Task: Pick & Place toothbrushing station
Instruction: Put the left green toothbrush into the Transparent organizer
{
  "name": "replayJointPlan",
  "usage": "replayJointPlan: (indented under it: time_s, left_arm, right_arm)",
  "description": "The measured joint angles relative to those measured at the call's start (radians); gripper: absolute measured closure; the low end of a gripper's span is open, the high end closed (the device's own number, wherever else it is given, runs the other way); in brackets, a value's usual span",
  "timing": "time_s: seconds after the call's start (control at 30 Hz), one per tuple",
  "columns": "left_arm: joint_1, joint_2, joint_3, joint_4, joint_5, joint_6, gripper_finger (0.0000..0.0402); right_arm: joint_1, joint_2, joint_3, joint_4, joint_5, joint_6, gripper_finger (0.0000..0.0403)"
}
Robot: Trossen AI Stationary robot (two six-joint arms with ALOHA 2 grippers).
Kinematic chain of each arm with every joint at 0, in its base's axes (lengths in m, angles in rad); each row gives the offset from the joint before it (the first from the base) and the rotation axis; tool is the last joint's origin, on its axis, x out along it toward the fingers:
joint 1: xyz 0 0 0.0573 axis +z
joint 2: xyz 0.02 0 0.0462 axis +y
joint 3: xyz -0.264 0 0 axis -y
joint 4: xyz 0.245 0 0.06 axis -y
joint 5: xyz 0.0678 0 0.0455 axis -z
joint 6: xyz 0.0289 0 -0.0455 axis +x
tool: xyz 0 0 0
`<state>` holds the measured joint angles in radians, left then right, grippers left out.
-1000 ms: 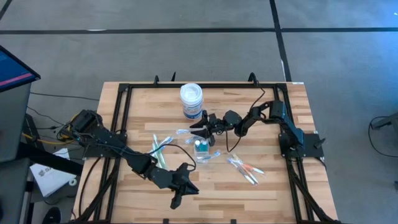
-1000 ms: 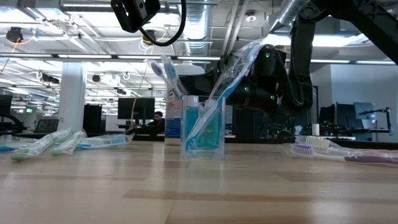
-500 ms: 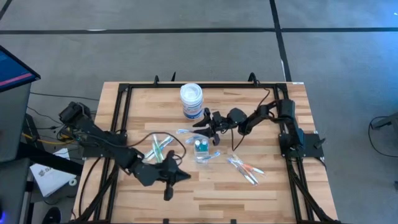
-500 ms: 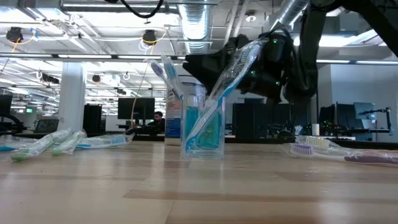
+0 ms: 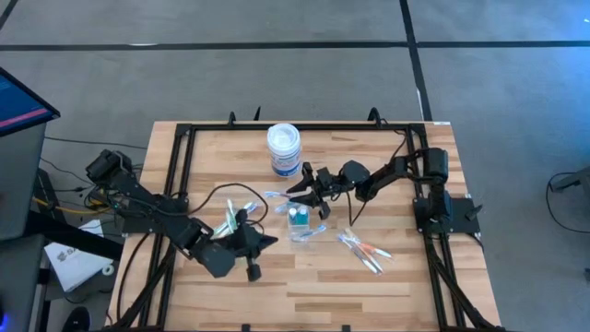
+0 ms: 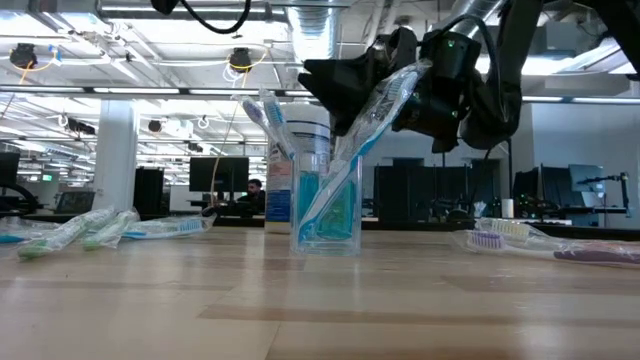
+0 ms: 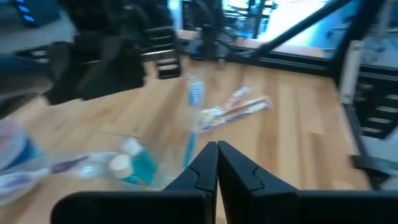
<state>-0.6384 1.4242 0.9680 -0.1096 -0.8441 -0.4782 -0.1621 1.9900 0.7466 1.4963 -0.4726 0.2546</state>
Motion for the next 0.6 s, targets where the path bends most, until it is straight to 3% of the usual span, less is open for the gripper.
replayJointPlan:
  time_s: [0.3, 0.6]
  left_arm:
    - [0.013, 0.0, 0.0, -0.132, -0.148, -0.026, 0.04]
    - [0.029, 0.0, 0.0, -0.222, -0.153, -0.089, 0.04]
  right_arm:
    - [0.033, -0.04, 0.0, -0.009, -0.028, 0.0, 0.0284]
    - [0.076, -0.172, -0.001, -0.192, -0.062, -0.048, 0.0285]
